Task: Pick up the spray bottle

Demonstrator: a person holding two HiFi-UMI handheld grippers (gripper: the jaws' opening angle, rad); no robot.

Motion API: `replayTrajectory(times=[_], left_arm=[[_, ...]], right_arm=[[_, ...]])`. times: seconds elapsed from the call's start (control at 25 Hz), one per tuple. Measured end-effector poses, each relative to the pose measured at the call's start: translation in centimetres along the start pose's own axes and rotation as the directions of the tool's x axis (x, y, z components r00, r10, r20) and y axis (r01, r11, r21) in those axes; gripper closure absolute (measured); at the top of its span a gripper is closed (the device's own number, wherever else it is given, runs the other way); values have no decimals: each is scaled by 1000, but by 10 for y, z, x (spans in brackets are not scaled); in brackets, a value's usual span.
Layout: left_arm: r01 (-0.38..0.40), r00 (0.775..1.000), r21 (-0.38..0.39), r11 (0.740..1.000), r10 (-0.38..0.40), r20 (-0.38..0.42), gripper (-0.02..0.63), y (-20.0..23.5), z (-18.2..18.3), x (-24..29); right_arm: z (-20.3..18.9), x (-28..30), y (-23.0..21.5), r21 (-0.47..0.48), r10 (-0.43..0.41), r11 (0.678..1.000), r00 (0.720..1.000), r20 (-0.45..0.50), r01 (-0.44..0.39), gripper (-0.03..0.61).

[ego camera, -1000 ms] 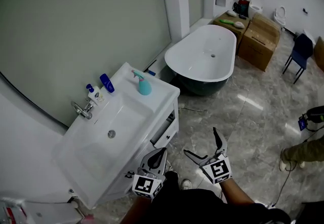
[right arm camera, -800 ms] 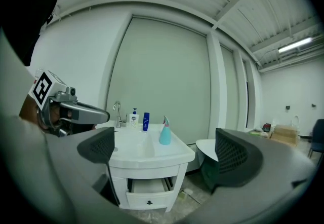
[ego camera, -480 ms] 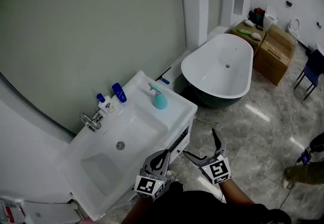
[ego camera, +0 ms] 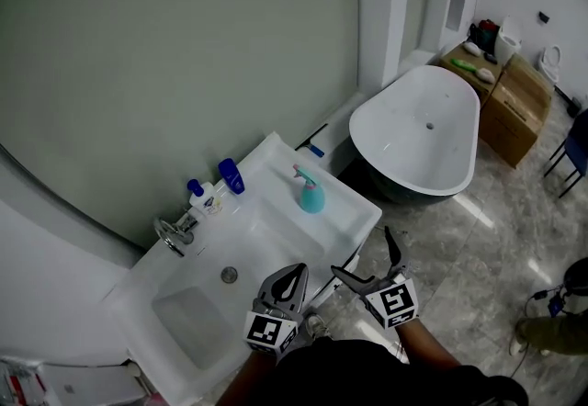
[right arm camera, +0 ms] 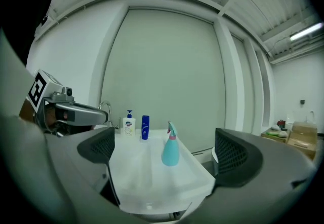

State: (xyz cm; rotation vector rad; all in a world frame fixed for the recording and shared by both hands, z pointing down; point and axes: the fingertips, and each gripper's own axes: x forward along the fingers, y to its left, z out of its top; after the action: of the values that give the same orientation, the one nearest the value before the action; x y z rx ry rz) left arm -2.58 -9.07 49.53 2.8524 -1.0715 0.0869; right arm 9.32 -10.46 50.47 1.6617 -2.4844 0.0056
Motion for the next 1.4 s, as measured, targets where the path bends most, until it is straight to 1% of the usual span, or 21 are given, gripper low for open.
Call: replayTrajectory(times=[0.16, 0.4, 0.52, 0.68, 0.88, 1.0, 1.12, 1.24, 1.32, 1.4], left_arm=[[-19, 1000, 1, 1000, 19, 10, 617, 28, 1, 7], [-51, 998, -2, 999, 51, 25, 617, 51, 9, 11], [-77, 997, -22, 997, 78, 24, 617, 56, 6, 15], [-118, 993, -22, 993, 119, 17, 617, 63, 4, 26], [-198, 979, -12, 980, 199, 40, 617, 73, 14, 40], [-254, 967, -15, 967, 254, 13, 617, 81, 8, 41], [-295, 955, -48, 954, 295, 10, 617, 86, 10, 38], [-331, 943, -41, 943, 331, -2, 617, 91, 13, 36], [-358, 934, -42, 933, 358, -3, 617, 94, 13, 33], [-377, 926, -39, 926, 377, -5, 617, 97, 15, 30]], right_arm=[[3, 28, -3, 1, 10, 1000, 1000, 0, -10, -12], [6, 54, -11, 13, 4, 1000, 1000, -4, -4, -12], [9, 62, -18, 16, 25, 1000, 1000, 2, -25, -12], [8, 80, -26, 36, 80, 996, 997, 13, -81, -12], [-5, 110, -41, 57, 147, 988, 989, -20, -145, -12], [-12, 128, -45, 68, 186, 981, 982, -36, -183, -12], [-23, 146, -46, 59, 224, 973, 973, -55, -221, -12], [-32, 164, -44, 38, 260, 966, 963, -69, -258, -11], [-40, 174, -40, 36, 283, 959, 954, -97, -281, -9], [-46, 184, -39, 35, 296, 955, 949, -105, -294, -8]])
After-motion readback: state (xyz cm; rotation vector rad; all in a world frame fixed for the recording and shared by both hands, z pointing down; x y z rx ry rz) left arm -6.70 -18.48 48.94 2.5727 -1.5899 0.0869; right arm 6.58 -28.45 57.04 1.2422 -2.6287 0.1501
